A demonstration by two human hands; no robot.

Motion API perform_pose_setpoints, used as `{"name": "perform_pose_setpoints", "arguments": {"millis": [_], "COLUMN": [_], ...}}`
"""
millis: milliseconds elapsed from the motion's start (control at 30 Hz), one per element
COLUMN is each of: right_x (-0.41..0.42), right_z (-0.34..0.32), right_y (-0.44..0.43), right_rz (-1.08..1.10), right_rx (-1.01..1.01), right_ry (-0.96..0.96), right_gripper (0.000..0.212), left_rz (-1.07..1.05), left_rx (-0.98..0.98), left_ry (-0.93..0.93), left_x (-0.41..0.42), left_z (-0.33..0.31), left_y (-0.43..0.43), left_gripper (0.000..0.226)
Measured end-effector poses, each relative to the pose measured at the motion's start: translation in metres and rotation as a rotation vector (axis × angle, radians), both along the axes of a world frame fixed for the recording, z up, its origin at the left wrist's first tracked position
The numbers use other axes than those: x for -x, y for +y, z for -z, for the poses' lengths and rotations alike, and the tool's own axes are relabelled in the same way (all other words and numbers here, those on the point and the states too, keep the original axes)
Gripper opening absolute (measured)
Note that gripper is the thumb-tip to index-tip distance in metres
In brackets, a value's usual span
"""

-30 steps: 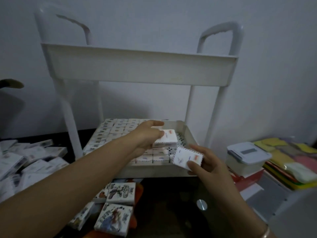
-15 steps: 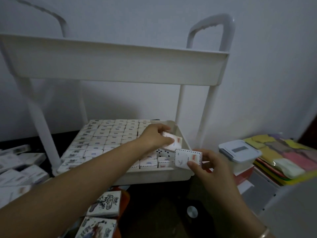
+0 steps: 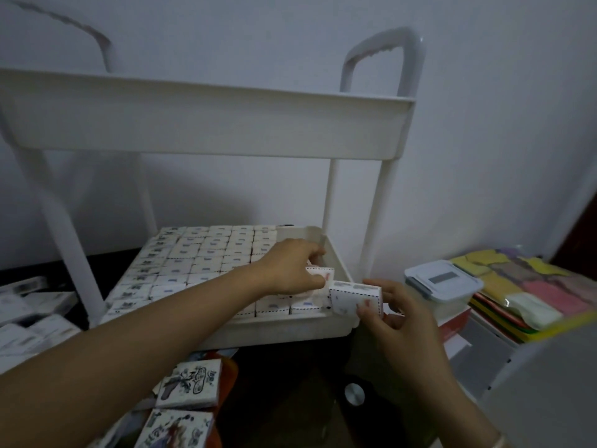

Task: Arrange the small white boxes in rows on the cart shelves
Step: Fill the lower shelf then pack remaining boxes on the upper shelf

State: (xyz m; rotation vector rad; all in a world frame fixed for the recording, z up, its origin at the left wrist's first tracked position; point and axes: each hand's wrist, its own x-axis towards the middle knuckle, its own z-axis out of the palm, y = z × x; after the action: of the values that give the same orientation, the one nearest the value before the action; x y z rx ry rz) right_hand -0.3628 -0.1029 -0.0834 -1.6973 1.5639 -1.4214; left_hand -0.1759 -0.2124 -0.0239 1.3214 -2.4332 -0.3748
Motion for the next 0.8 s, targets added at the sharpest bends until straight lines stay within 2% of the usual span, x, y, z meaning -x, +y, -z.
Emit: {"name": "perform_pose_setpoints", "arguments": {"millis": [100,200,333,533,700,800], "right_x": [-0.002,-0.002,-0.007,-0.023,-0.042,-0.052], "right_z": [-0.004,-0.005,-0.010,-0.040,-0.061,-0.068], "right_y": [0.004,0.005,0.005,-0.002,-0.022,-0.043], "right_rz": [-0.029,-0.042,-0.045,-0.014,-0.072,-0.010], "right_rx": [0.012,0.005,0.017,0.128,0.175,0.259], "right_ry": [-0.028,-0.048,-0.018,0.138,0.205,0.346], "right_gripper": [0.029,0.028,0.038,0.035,0.023,0.012], "left_rz": [0.052,0.080,0.082,0.040,0.039,0.005], "left_rx": [0.104,0.057,-0.071,-0.078,0.087,0.160], "left_ry": [-0.014,0.034,0.004,-0.065,-0.128,-0.135], "left_x": [-0.002,-0.007,-0.021,-0.038,-0.046,-0.052], "left_z": [0.000,0.003,0.008,0.012,0.022,0.024], "left_y": [0.004,0.005,0.007,0.007,0.013,0.018], "left_gripper": [0.043,0.026,0.030,0.021,0.023,0.027]}}
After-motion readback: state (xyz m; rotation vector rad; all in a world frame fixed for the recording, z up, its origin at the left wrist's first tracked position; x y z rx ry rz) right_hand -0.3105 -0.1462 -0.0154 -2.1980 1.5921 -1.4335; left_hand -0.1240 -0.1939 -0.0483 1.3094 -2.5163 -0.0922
